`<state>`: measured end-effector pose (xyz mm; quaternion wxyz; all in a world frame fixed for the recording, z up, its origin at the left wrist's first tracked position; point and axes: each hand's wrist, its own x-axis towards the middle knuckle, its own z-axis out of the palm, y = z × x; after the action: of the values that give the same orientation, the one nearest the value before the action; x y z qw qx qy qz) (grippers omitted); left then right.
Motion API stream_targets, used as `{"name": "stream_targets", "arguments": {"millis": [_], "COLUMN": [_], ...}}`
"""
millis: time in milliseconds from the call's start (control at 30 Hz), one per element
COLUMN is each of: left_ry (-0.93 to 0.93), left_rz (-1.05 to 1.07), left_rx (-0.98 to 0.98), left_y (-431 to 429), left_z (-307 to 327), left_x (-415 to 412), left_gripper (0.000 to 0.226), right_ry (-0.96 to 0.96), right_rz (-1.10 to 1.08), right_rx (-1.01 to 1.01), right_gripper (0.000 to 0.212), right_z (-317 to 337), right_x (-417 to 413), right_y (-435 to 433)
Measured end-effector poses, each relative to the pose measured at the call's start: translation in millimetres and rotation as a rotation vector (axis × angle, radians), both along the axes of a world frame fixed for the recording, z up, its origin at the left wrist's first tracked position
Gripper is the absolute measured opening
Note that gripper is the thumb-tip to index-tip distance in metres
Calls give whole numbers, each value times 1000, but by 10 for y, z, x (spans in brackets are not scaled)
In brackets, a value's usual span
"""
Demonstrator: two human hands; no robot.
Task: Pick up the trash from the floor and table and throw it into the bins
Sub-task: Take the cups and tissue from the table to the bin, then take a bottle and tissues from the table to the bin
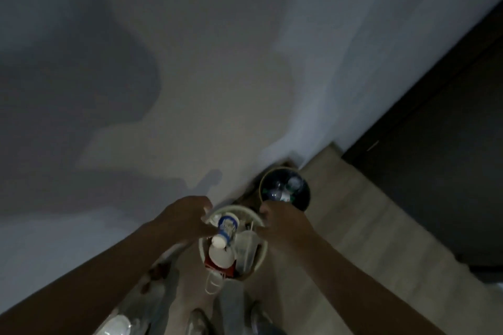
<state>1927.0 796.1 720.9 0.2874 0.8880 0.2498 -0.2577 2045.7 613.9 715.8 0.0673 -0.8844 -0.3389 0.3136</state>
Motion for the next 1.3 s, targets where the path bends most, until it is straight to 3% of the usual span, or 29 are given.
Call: {"name": "stream_targets", "arguments": {"millis": [67, 167, 333, 600, 833, 1033, 1300], "left_ry": [-95, -216, -419, -594, -654, -552, -378], "left_rz": [-13, 3, 55, 236, 441, 642, 877], "left_rx": [59, 143, 433, 809, 1097, 1321, 1480], "left_y": [-18, -58, -192, -472, -950, -1583, -2758], "left_z": [570, 1390, 2743, 4183, 5033, 5288, 5511], "left_x": [52, 125, 169, -371, -1620, -2999, -4932], "left_gripper": [56, 58, 54, 51, 43, 44, 45], "right_ry": [-65, -150, -330, -510, -519, -429, -217], "right_rz": [43, 157, 336, 614, 875, 1104, 1354], "right_rx": [88, 208, 422, 729, 989, 1192, 1394], "right_gripper": [28, 42, 48, 43, 43, 42, 41], "right_z": [593, 1476, 2811, 4204, 5083, 5459, 5616], "right_x": [174, 411, 696, 551, -502, -1805, -3930], "right_y": [11, 14, 84, 218, 307, 226, -123]}}
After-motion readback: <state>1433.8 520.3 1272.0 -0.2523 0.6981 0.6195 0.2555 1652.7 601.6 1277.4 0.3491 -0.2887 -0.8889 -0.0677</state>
